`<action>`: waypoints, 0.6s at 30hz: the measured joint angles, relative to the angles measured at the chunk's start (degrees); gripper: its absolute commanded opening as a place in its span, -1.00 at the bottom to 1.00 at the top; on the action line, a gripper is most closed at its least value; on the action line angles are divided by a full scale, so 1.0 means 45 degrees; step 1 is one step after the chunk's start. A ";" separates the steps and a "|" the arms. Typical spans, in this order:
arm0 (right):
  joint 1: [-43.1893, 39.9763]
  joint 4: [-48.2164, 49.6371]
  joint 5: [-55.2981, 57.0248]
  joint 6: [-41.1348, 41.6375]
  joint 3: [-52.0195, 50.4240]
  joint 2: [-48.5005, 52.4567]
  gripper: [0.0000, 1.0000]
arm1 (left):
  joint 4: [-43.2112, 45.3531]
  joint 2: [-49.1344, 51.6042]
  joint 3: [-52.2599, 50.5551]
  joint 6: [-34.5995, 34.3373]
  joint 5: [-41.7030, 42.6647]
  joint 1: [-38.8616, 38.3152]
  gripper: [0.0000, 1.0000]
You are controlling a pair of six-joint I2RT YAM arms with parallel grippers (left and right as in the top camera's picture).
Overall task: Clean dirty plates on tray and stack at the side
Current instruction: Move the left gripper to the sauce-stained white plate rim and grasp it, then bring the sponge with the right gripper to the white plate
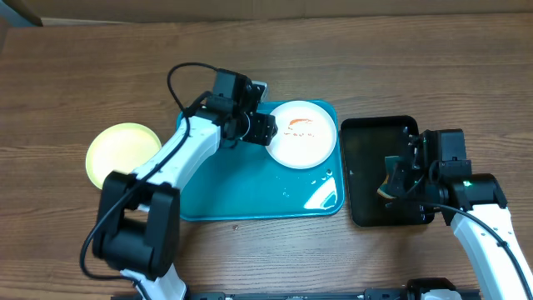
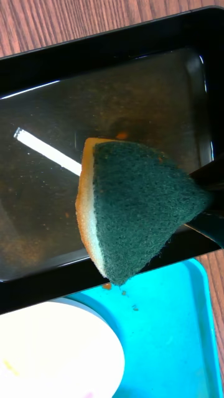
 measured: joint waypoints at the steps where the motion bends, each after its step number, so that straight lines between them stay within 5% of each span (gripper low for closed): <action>1: 0.0000 -0.0005 0.0000 0.0000 0.0000 0.0000 -0.92 | -0.0029 0.0228 0.0000 -0.0155 -0.0029 -0.0034 0.12; 8: 0.0000 -0.0005 0.0000 -0.0010 0.0000 0.0000 -0.92 | -0.1122 0.1141 0.0005 -0.0612 -0.0092 -0.0058 0.01; 18: 0.0000 -0.0010 0.0000 -0.0005 0.0000 -0.0005 -0.92 | -0.3385 0.1156 0.0262 -0.0899 0.0092 -0.0058 -0.60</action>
